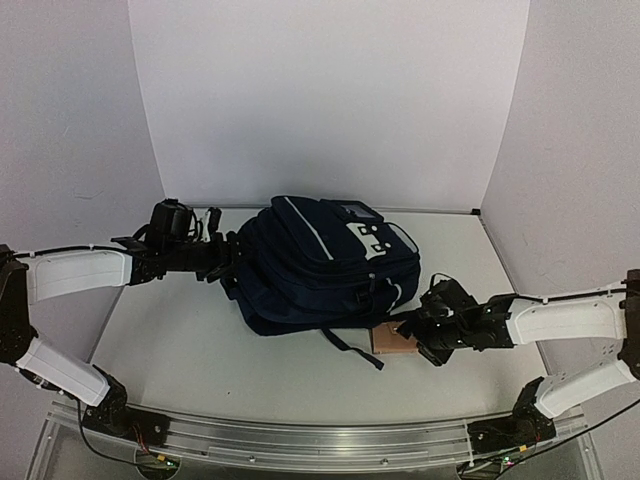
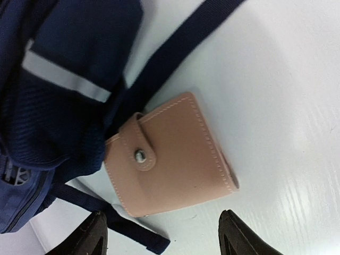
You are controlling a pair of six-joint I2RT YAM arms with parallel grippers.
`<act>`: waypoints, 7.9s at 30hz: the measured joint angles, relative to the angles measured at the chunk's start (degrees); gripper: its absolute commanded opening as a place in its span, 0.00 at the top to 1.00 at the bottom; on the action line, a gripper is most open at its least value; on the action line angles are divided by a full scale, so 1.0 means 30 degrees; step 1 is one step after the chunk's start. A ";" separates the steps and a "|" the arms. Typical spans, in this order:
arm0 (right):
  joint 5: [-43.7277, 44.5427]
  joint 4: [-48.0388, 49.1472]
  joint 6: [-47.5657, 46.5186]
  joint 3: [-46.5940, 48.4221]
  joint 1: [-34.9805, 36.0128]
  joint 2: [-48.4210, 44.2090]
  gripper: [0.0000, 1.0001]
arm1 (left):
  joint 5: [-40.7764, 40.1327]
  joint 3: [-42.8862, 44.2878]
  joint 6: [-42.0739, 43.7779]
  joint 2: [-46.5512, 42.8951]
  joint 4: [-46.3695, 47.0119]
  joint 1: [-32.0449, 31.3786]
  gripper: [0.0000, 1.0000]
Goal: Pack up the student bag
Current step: Pick up the personal item from the center of the board, then place the personal item in the student bag.
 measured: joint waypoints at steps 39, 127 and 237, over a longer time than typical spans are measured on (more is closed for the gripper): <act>0.0832 0.7980 0.4747 -0.2547 -0.1435 0.3212 1.00 | -0.0331 -0.0247 0.1487 -0.0601 -0.1171 0.0000 0.24; 0.2612 -0.1150 -2.1521 2.1481 0.2593 1.1408 0.22 | 0.3695 0.3964 0.1785 -0.3017 -0.5679 0.6385 1.00; 0.1839 -0.0772 -1.1907 1.1474 -0.2963 0.5384 0.02 | 0.5765 1.3804 0.3995 0.9627 -0.4446 0.2718 0.10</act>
